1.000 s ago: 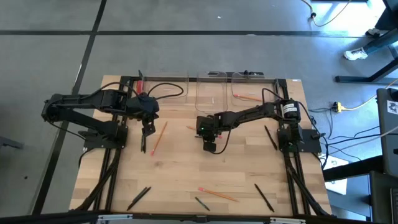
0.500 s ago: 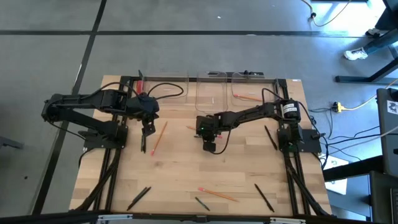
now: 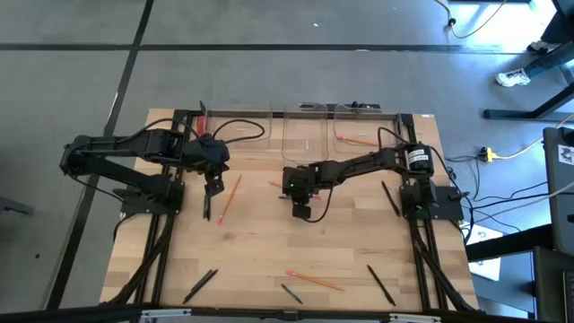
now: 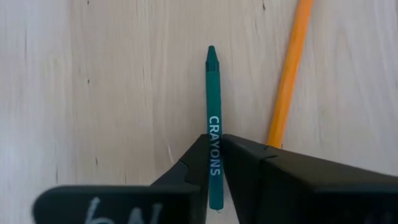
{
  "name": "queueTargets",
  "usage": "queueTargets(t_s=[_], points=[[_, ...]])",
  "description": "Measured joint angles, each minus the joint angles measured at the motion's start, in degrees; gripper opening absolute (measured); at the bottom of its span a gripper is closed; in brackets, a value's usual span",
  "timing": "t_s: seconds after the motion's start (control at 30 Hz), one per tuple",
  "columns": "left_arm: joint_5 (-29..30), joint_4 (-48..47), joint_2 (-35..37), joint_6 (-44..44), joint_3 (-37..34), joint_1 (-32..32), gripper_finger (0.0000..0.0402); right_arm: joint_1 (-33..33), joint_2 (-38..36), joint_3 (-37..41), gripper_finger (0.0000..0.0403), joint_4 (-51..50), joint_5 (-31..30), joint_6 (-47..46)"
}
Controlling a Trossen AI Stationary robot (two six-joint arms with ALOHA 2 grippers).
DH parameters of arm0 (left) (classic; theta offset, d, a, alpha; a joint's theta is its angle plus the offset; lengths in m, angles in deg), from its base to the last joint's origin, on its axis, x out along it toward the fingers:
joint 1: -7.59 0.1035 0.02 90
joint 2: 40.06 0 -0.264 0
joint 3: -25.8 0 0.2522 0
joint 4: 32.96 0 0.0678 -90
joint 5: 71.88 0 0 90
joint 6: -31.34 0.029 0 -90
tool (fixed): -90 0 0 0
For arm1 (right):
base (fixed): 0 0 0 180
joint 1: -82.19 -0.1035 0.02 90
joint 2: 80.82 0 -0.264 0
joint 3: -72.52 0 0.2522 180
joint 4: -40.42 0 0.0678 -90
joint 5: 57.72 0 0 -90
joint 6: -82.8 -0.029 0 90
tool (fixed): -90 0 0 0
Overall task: Sort crayons/erasers/pens/pencils in bins
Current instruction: Put the green crayon into the middle transparent bin
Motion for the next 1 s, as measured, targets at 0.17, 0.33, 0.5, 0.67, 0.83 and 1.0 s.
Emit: queueTargets(t_s=[0.17,0.33,0.5,0.67,0.83,1.0], points=[[0.00,0.00,0.00,0.00,0.00,0.00,0.0000,0.00,0.02,0.02,0.0085,-0.12,0.00,0.05],[0.00,0.00,0.00,0.00,0.00,0.00,0.0000,0.00,0.50,0.00,0.0098,0.14,0.00,2.93],[0.00,0.00,0.00,0.00,0.00,0.00,0.0000,0.01,2.60,-0.31,0.0099,0.12,0.26,3.28],[0.00,0.00,0.00,0.00,0.00,0.00,0.0000,-0.15,2.82,-0.28,0.0097,0.15,0.28,4.50],[0.00,0.00,0.00,0.00,0.00,0.00,0.0000,-0.15,2.93,-0.24,0.0066,0.56,0.35,4.42],[0.00,0.00,0.00,0.00,0.00,0.00,0.0000,-0.15,2.95,-0.15,0.0034,1.11,0.39,4.26]])
